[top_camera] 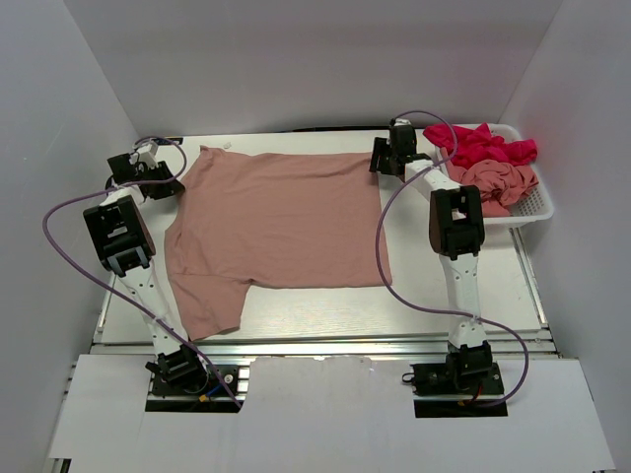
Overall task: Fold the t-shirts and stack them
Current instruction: Flatten out the tshirt
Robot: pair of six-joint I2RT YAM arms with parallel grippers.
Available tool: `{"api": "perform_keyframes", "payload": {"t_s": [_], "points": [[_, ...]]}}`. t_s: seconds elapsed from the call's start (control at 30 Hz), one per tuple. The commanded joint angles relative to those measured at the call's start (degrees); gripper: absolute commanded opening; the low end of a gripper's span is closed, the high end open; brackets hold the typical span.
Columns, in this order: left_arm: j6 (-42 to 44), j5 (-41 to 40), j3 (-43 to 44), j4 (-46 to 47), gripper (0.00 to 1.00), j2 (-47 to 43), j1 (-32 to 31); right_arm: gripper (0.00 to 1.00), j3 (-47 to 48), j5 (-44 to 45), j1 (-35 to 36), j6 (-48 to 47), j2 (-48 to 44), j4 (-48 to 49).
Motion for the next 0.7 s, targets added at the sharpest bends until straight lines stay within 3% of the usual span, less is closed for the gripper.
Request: {"api": "perform_keyframes", "payload": {"t_s": [0.0, 0.67], "points": [[0.93, 1.16, 1.41, -1.24, 0.45, -0.2, -0.24, 0.67, -1.35, -5.12, 0.12, 0.72, -1.96, 2.93], [3.21, 1.6, 0.71, -3.09, 0.31, -0.03, -0.51, 0.59, 7.52, -13.12, -0.31, -0.86, 4.98, 6.63]]}}
